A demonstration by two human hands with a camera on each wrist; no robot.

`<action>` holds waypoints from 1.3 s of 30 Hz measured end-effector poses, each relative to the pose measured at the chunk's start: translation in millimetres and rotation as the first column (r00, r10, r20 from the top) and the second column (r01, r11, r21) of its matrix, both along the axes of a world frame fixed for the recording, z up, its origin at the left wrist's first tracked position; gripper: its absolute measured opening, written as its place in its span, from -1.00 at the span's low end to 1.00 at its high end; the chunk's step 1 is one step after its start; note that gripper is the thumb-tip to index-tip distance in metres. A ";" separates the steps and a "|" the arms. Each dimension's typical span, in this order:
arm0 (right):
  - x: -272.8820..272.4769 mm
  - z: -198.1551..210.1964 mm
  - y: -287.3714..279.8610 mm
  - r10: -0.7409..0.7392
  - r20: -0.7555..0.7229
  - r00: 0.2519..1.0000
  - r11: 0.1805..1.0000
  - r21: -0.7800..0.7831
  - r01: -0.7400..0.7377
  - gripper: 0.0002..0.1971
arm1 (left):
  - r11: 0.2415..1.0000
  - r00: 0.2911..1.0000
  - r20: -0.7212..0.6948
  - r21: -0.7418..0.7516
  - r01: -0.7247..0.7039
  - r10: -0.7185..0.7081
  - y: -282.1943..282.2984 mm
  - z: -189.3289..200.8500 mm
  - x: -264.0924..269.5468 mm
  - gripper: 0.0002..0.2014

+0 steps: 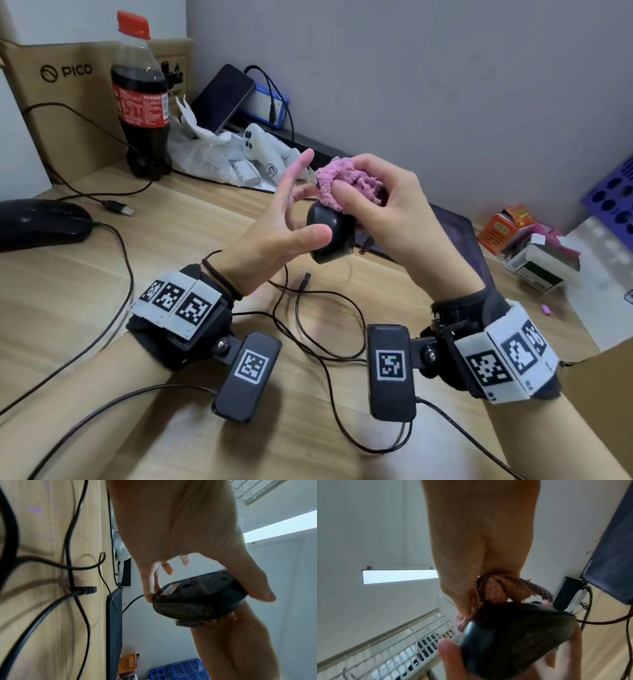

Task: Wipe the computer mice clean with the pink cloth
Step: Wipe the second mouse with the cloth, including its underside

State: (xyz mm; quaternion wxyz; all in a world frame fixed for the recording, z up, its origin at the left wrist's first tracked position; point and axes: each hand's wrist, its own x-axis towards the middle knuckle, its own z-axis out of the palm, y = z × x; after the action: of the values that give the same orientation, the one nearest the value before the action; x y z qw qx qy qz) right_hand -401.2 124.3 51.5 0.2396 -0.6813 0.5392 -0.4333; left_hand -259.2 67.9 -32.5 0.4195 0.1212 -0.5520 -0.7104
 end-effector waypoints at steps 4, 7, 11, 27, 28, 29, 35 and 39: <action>-13.6 -15.0 -1.9 -0.113 0.099 0.989 0.993 0.028 0.111 -0.85 | 0.998 0.999 0.042 -0.062 0.004 -0.002 3.1 2.3 -0.3 0.37; -23.0 -27.1 -2.4 -0.165 0.124 0.978 0.984 0.090 0.155 -0.87 | 0.994 0.997 0.068 -0.100 0.031 -0.025 5.3 2.1 -1.1 0.39; -28.6 -34.5 0.1 -0.197 0.146 0.970 0.974 0.140 0.177 -0.85 | 0.995 0.997 0.068 -0.090 0.037 -0.031 7.3 1.9 -2.2 0.38; -17.9 -29.8 -5.3 -0.203 0.112 0.973 0.977 0.091 0.193 -0.87 | 0.969 0.970 -0.243 0.232 0.079 -0.021 6.6 2.2 0.1 0.27; -19.9 -29.6 -5.5 -0.219 0.093 0.971 0.972 0.112 0.209 -0.87 | 0.967 0.971 -0.238 0.241 0.080 -0.021 6.8 2.0 -0.3 0.26; -20.4 -27.2 -5.2 -0.228 0.080 0.970 0.969 0.122 0.217 -0.88 | 0.965 0.972 -0.232 0.249 0.077 -0.017 7.0 1.8 -0.6 0.27; -0.2 3.2 -2.5 -0.079 0.075 0.994 0.997 -0.014 0.080 -0.88 | 0.980 0.981 -0.191 0.194 0.053 -0.015 6.9 4.0 -3.0 0.17; 14.5 6.6 1.1 0.012 0.037 0.999 0.997 -0.073 -0.009 -0.91 | 0.983 0.977 -0.211 0.179 0.046 -0.007 4.7 8.7 -1.6 0.05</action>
State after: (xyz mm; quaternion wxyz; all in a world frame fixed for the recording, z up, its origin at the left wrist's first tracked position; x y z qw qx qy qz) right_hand -386.7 125.5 58.0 0.2270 -0.6841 0.5149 -0.4641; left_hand -260.8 72.5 -23.8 0.4530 0.0761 -0.4387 -0.7723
